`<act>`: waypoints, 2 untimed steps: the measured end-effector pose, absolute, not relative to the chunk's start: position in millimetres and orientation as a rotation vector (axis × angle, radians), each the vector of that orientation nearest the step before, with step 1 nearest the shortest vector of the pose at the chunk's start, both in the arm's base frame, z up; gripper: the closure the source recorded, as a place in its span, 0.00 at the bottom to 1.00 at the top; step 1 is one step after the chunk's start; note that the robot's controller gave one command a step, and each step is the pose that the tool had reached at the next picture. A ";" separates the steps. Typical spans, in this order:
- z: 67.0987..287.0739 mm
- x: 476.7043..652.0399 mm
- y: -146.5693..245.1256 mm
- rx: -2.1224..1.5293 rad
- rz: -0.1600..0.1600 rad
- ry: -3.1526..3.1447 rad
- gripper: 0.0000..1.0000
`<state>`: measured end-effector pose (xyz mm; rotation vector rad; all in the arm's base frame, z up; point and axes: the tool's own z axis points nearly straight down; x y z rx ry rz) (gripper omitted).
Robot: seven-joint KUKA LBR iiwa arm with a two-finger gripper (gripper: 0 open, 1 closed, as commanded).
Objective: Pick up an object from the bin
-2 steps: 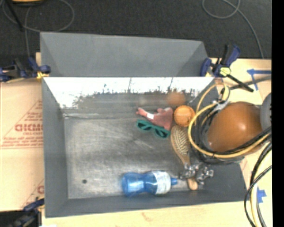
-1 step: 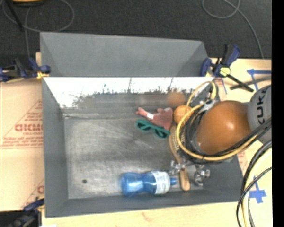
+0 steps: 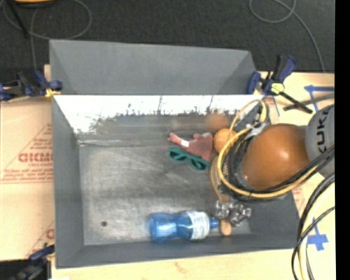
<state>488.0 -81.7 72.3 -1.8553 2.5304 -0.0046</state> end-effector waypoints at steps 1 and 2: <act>72.3 488.0 -81.7 -1.856 -0.005 2.530 1.00; 71.7 490.6 -82.9 -1.842 0.000 2.544 1.00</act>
Offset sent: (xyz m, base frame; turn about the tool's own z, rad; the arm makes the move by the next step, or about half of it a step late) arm 0.0053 -0.0029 -0.0023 0.0303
